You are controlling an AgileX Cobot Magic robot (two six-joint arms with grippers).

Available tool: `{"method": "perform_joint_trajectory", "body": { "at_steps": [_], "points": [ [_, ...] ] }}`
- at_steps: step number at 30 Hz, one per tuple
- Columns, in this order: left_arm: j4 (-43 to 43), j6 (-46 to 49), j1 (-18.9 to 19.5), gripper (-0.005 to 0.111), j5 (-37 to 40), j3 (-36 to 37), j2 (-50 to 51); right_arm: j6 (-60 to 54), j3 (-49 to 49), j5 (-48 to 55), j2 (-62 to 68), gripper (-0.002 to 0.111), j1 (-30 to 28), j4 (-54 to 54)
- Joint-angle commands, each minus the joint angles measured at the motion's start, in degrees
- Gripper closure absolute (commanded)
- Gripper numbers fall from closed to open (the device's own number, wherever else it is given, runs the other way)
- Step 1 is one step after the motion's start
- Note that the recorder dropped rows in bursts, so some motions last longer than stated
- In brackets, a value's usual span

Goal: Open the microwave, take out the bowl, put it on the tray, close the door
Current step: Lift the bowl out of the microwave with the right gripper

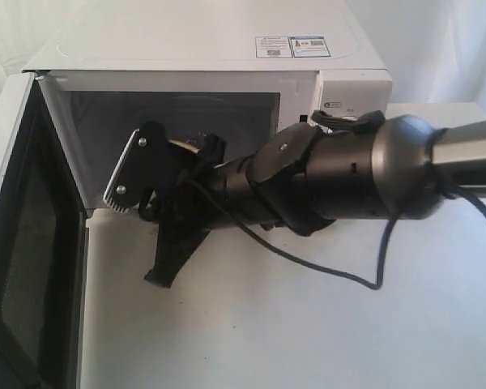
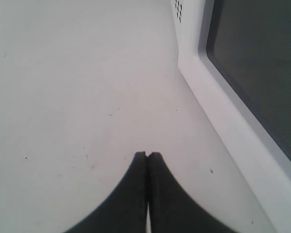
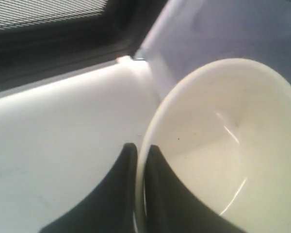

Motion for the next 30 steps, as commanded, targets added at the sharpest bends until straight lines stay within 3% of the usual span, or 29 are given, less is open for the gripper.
{"method": "perform_joint_trajectory", "body": {
  "at_steps": [1,6,12,16,30],
  "points": [
    [-0.3,-0.1,0.0,0.107,0.1,0.3,-0.3,9.6,4.7,8.1,-5.6,0.108,2.0,-7.2],
    [-0.3,-0.1,0.0,0.107,0.1,0.3,-0.3,24.9,7.4,18.1,-11.4,0.108,2.2,-25.6],
    [-0.3,-0.1,0.0,0.107,0.1,0.3,-0.3,67.8,7.9,35.5,-15.8,0.108,2.1,-67.3],
    [-0.3,-0.1,0.0,0.107,0.1,0.3,-0.3,88.9,8.8,42.0,-16.5,0.108,2.0,-85.3],
    [-0.3,-0.1,0.0,0.107,0.1,0.3,-0.3,105.8,25.0,29.4,-22.0,0.108,-2.4,-87.0]
  ]
}}
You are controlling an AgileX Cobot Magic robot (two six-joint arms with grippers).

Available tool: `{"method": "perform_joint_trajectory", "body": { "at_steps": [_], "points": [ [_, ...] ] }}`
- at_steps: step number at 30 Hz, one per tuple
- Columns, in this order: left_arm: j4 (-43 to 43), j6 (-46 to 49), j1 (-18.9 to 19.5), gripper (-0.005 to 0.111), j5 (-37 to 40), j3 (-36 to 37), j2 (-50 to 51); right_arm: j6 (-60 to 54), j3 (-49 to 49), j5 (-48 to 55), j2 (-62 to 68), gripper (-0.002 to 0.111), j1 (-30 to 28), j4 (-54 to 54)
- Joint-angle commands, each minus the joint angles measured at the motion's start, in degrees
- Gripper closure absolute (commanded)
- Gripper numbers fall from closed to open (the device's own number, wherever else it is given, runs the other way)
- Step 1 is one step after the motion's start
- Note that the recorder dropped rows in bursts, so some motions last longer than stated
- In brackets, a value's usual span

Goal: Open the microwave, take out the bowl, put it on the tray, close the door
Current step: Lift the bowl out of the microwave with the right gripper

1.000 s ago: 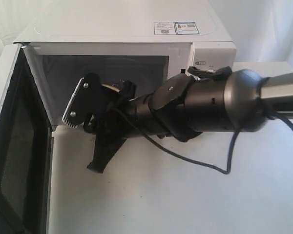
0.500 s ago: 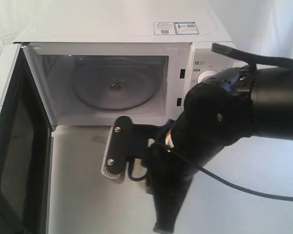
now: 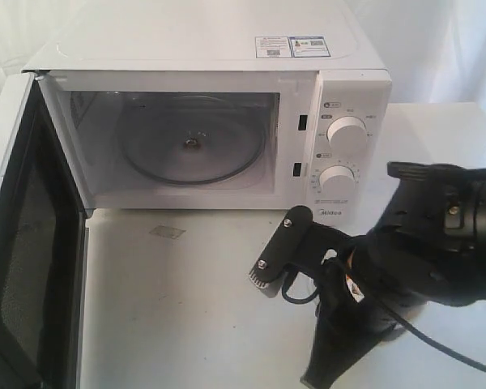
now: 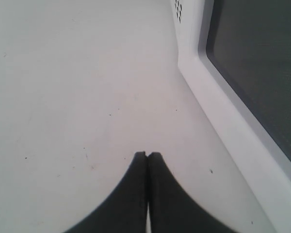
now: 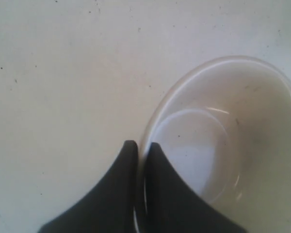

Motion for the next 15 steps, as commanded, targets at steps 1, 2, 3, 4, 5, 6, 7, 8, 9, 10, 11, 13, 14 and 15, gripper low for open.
{"method": "perform_joint_trajectory", "body": {
  "at_steps": [1,2,3,4,5,6,7,8,9,10,11,13,14,15],
  "points": [
    [-0.3,-0.1,0.0,0.107,0.1,0.3,-0.3,2.4,5.6,-4.0,-3.2,0.108,-2.9,-1.2],
    [-0.3,-0.1,0.0,0.107,0.1,0.3,-0.3,2.4,6.4,-5.0,-3.7,0.108,-3.7,-1.2],
    [-0.3,-0.1,0.0,0.107,0.1,0.3,-0.3,2.4,7.3,-7.1,-4.3,0.108,-5.3,-1.2],
    [-0.3,-0.1,0.0,0.107,0.1,0.3,-0.3,2.4,7.8,-8.2,-4.6,0.108,-5.9,-1.2],
    [-0.3,-0.1,0.0,0.107,0.1,0.3,-0.3,2.4,8.5,-8.6,-4.8,0.108,-6.8,-1.4],
    [-0.3,-0.1,0.0,0.107,0.1,0.3,-0.3,2.4,8.9,-8.5,-4.9,0.108,-7.2,-1.4],
    [-0.3,-0.1,0.0,0.107,0.1,0.3,-0.3,2.3,9.6,-8.4,-5.2,0.108,-8.2,-3.6],
    [-0.3,-0.1,0.0,0.107,0.1,0.3,-0.3,2.4,10.0,-8.4,-5.2,0.108,-9.1,-6.7],
    [-0.3,-0.1,0.0,0.107,0.1,0.3,-0.3,2.4,10.1,-8.2,-5.2,0.108,-9.4,-7.3],
    [-0.3,-0.1,0.0,0.107,0.1,0.3,-0.3,2.4,10.1,-8.0,-5.2,0.108,-9.8,-7.5],
    [-0.3,-0.1,0.0,0.107,0.1,0.3,-0.3,2.4,10.1,-7.9,-5.2,0.108,-9.9,-7.9],
    [-0.3,-0.1,0.0,0.107,0.1,0.3,-0.3,2.4,10.1,-8.0,-5.2,0.108,-9.9,-8.3],
    [-0.3,-0.1,0.0,0.107,0.1,0.3,-0.3,2.4,10.1,-8.0,-5.2,0.108,-9.9,-8.3],
    [-0.3,-0.1,0.0,0.107,0.1,0.3,-0.3,2.4,10.1,-7.8,-5.2,0.108,-9.9,-8.5]
  ]
}}
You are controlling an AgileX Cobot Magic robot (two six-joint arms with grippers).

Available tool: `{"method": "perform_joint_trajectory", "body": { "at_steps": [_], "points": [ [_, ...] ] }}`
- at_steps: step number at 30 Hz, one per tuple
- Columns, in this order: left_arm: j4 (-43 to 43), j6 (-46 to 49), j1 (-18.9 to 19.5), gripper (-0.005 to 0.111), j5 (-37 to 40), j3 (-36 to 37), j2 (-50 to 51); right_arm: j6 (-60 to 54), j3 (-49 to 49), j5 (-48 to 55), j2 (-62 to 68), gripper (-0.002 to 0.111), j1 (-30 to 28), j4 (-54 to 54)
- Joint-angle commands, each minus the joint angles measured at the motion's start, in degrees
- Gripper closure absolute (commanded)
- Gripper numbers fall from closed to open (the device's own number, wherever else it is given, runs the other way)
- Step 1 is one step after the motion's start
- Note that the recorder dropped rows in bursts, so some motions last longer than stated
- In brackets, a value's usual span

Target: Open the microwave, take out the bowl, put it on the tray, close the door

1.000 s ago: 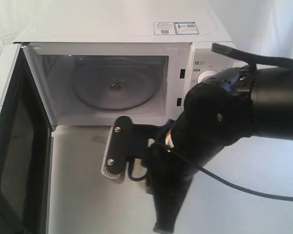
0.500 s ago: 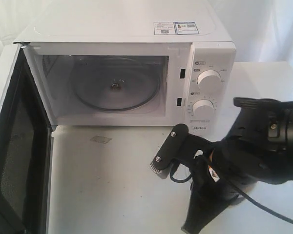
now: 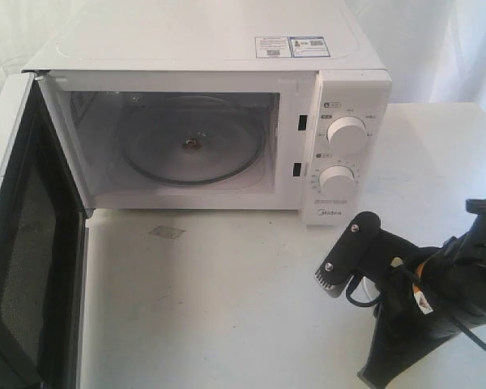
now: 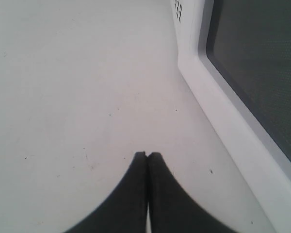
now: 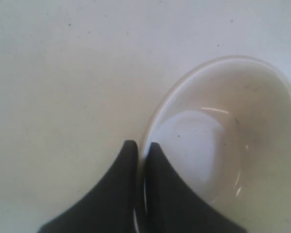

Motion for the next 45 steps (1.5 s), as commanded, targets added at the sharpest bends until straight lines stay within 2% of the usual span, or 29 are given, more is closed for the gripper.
{"method": "perform_joint_trajectory", "body": {
  "at_steps": [1,8,10,13,17,20,28,32,38,41,45],
  "points": [
    [-0.3,-0.1,0.0,0.107,0.1,0.3,-0.3,0.3,0.3,0.0,-0.7,0.108,-0.3,-1.3],
    [-0.3,-0.1,0.0,0.107,0.1,0.3,-0.3,0.3,1.2,-1.1,-0.7,0.108,-0.3,-2.4],
    [-0.3,-0.1,0.0,0.107,0.1,0.3,-0.3,0.3,1.6,-2.4,-0.7,0.103,-0.3,-2.6],
    [-0.3,-0.1,0.0,0.107,0.1,0.3,-0.3,0.3,1.6,-2.9,-0.7,0.087,-0.3,-2.8],
    [-0.3,-0.1,0.0,0.107,0.1,0.3,-0.3,2.3,1.6,-3.4,-1.1,0.06,-0.3,-3.7],
    [-0.3,-0.1,0.0,0.107,0.1,0.3,-0.3,2.8,1.6,-5.1,-1.6,0.055,-0.3,-4.6],
    [-0.3,-0.1,0.0,0.107,0.1,0.3,-0.3,7.4,1.6,-17.6,-10.4,0.055,-0.2,-3.0],
    [-0.3,-0.1,0.0,0.107,0.1,0.3,-0.3,7.5,1.3,-19.0,-15.6,0.057,-0.2,10.6],
    [-0.3,-0.1,0.0,0.107,0.1,0.3,-0.3,-1.2,1.3,-18.0,-19.4,0.075,3.4,20.3],
    [-0.3,-0.1,0.0,0.107,0.1,0.3,-0.3,-4.4,1.6,-21.7,-19.5,0.085,7.2,23.3],
    [-0.3,-0.1,0.0,0.107,0.1,0.3,-0.3,-4.5,1.7,-23.3,-19.5,0.104,13.4,23.4]
  ]
}}
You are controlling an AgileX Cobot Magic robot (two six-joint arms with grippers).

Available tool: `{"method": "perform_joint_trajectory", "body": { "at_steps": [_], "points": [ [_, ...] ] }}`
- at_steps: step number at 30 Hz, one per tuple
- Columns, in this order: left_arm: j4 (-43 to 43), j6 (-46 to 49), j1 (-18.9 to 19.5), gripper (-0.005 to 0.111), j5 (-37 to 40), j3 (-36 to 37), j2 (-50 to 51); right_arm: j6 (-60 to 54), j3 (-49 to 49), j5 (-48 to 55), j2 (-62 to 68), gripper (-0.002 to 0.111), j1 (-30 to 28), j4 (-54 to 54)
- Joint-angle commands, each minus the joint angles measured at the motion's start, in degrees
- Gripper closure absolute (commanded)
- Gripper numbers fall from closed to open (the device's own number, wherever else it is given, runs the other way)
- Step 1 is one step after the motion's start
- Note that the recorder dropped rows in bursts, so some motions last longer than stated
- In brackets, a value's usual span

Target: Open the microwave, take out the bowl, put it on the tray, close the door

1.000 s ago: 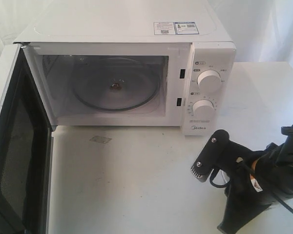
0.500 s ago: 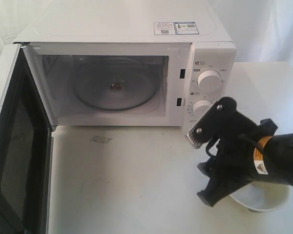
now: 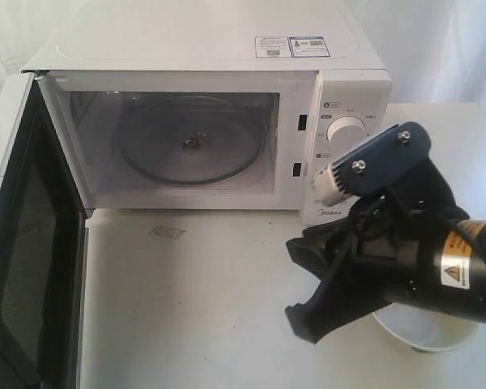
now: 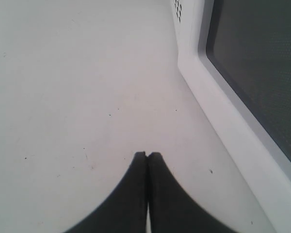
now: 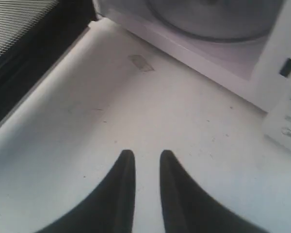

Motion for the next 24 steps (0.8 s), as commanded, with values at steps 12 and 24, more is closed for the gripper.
{"method": "perform_joint_trajectory", "body": {
  "at_steps": [12,24],
  "points": [
    [-0.3,-0.1,0.0,0.107,0.1,0.3,-0.3,-1.4,6.0,-11.3,-0.5,0.108,13.0,0.9],
    [-6.4,-8.2,0.0,0.107,-9.8,0.3,-0.3,-1.4,7.1,-11.8,-0.5,0.108,13.0,0.9]
  ]
}}
